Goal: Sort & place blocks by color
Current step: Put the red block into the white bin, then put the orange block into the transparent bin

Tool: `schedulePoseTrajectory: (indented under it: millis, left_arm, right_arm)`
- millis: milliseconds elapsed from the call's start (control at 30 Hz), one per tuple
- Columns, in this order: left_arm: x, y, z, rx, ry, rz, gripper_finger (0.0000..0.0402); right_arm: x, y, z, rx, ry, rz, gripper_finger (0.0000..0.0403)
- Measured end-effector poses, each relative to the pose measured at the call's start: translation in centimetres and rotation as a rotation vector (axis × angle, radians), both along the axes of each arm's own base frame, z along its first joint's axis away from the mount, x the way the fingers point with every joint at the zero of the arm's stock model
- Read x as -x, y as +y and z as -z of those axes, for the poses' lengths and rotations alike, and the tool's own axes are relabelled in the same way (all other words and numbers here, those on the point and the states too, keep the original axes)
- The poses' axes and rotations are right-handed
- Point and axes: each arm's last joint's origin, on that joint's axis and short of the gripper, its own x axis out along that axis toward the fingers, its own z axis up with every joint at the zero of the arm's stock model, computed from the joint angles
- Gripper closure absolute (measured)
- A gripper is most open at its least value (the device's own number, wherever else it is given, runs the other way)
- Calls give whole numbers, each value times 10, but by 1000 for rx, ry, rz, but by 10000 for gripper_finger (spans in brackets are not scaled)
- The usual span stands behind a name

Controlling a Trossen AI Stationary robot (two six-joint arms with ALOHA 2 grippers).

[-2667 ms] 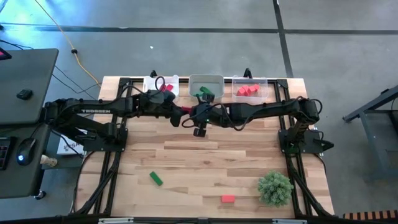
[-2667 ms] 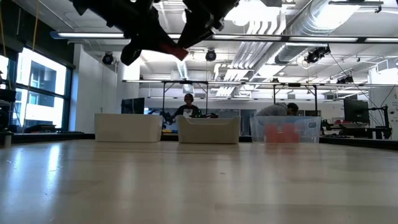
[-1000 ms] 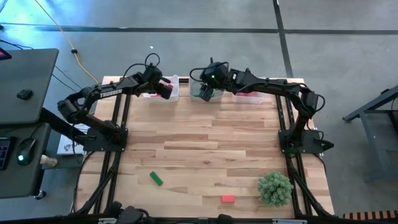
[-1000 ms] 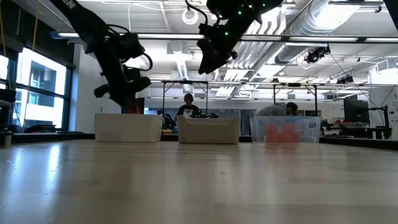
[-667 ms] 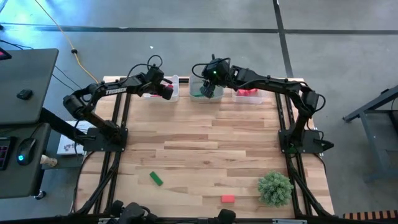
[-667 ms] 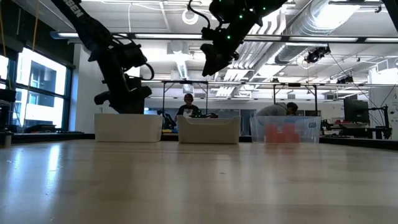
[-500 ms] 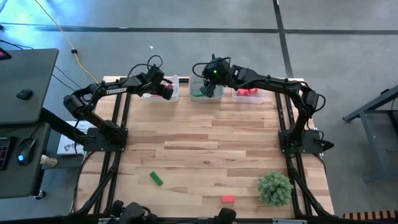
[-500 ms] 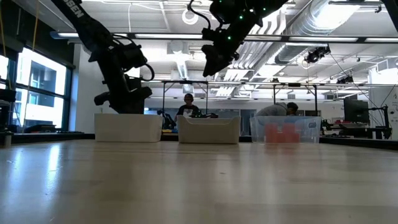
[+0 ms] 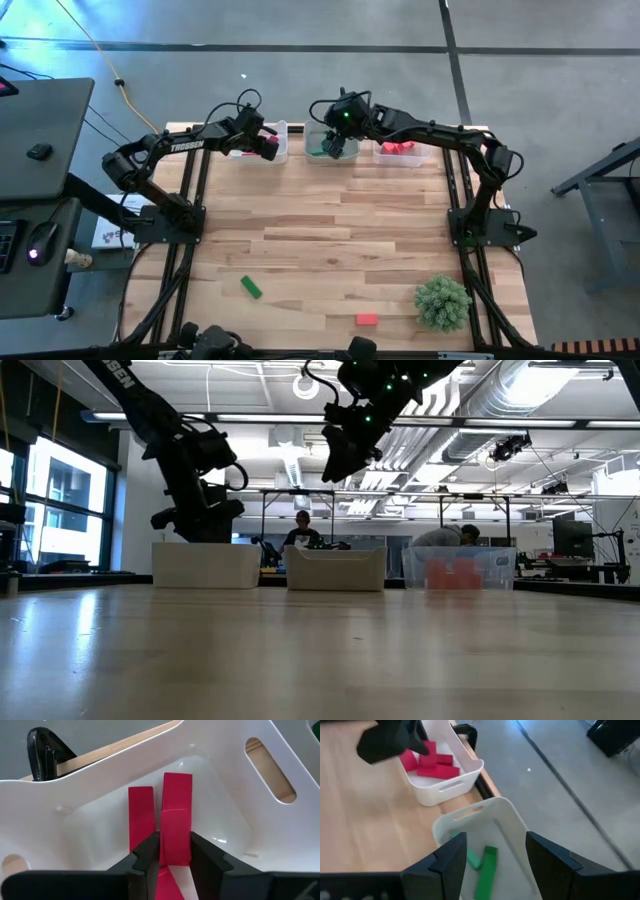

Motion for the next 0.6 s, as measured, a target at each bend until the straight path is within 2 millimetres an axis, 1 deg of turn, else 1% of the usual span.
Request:
schedulePoseTrajectory:
  millis: [200, 400, 600]
  left_arm:
    - [-1, -1, 0, 29, -27, 24, 296]
    - [-2, -1, 0, 35, -29, 62, 269]
    - [-7, 6, -15, -6, -45, 79, 237]
  right_arm:
    - [0, 2, 1, -12, 7, 1, 210]
    - [-4, 12, 1, -11, 11, -25, 210]
    - [-11, 29, 1, -32, -5, -40, 210]
